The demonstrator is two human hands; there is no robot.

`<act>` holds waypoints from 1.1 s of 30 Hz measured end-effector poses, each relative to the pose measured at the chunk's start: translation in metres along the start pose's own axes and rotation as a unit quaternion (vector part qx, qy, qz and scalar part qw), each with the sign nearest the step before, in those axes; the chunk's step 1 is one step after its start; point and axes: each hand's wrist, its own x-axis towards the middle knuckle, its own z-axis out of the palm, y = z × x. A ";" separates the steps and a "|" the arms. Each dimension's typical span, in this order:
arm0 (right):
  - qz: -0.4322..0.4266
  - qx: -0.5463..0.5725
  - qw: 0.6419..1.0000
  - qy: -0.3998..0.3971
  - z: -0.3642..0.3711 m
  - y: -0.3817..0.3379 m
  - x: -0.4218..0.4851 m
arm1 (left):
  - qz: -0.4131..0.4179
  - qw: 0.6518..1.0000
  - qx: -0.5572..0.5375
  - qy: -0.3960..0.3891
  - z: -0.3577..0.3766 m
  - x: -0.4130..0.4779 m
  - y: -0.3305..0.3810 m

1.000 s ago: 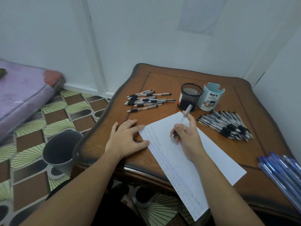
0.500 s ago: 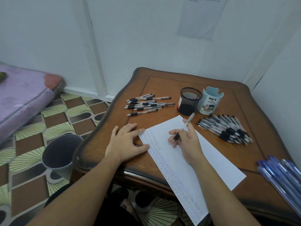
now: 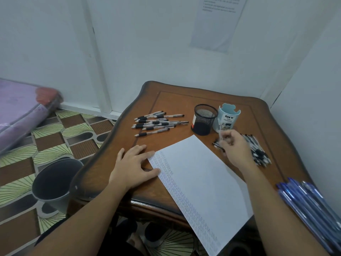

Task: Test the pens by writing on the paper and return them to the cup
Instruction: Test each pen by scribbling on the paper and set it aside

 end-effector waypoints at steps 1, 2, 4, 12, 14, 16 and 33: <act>-0.021 -0.098 0.995 0.016 -0.009 0.003 0.004 | 0.000 1.000 0.002 -0.001 0.000 0.000 0.000; -0.033 -0.173 0.984 0.027 -0.019 0.006 0.008 | 0.000 1.000 0.002 -0.003 0.000 0.001 0.000; -0.044 -0.280 0.958 0.048 -0.036 0.015 0.018 | -0.001 1.000 0.001 -0.004 0.000 0.002 0.000; -0.024 -0.463 0.886 -0.006 -0.046 0.024 0.030 | -0.006 1.000 0.000 -0.003 -0.001 0.002 0.001; -0.038 -0.476 0.878 0.015 -0.041 0.017 0.028 | -0.005 1.000 -0.002 -0.004 -0.001 0.003 0.001; -0.078 -0.458 0.884 0.051 -0.031 0.008 0.024 | -0.006 1.000 -0.001 -0.005 -0.001 0.003 0.001; -0.202 -0.259 0.930 -0.166 0.150 -0.055 0.052 | -0.006 1.000 0.007 -0.008 -0.001 0.003 0.000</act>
